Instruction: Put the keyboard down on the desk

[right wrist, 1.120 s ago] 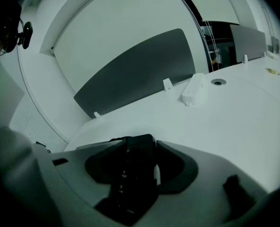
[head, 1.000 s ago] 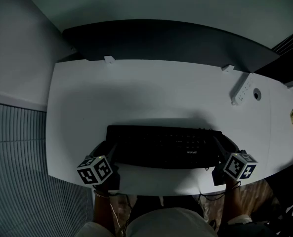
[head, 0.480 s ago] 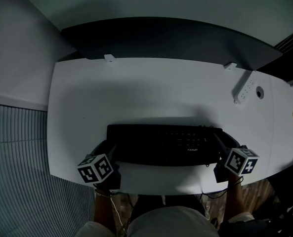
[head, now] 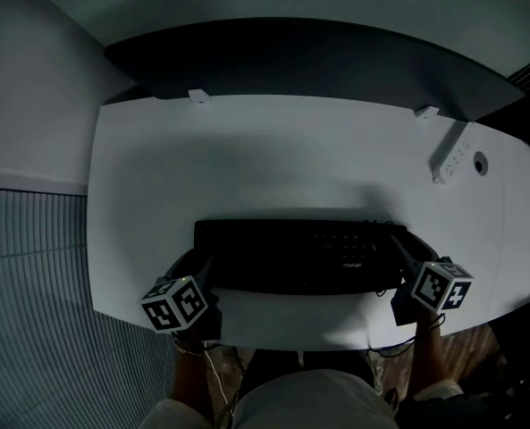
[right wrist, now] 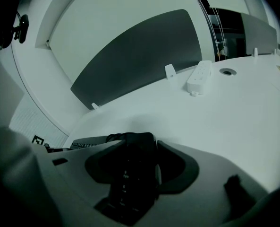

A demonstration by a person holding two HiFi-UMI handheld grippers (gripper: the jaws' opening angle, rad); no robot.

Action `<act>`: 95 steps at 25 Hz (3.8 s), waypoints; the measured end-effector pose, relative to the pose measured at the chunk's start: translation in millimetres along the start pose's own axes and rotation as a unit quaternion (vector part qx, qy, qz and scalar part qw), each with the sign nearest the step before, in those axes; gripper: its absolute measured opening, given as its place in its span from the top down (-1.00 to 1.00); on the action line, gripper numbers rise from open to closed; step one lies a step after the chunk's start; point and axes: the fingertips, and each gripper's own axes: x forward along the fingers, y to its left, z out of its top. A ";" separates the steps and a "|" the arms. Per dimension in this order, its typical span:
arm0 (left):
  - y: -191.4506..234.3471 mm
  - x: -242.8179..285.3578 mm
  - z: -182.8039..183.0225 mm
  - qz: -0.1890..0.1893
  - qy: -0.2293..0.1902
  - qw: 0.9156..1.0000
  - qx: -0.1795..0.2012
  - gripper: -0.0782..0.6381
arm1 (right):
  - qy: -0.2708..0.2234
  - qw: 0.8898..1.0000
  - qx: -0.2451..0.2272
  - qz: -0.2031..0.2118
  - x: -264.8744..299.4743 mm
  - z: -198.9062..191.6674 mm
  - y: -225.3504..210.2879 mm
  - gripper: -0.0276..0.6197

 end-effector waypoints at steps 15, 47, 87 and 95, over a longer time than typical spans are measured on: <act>-2.5 -5.0 0.5 0.020 -0.011 1.000 0.000 0.04 | 0.002 1.000 0.007 0.007 6.0 -3.1 -6.1 0.27; -58.6 -70.8 12.9 -0.026 -0.140 0.989 0.042 0.20 | -0.099 0.993 -0.003 -0.061 -62.3 -7.5 -7.2 0.27; -178.2 -210.1 -15.0 -0.092 -0.258 0.955 0.112 0.74 | -0.279 0.955 -0.100 -0.010 -211.0 4.4 127.8 0.75; -200.3 -219.3 -43.9 -0.062 -0.262 0.956 0.115 0.74 | -0.258 0.959 -0.116 0.021 -220.0 -6.9 111.7 0.79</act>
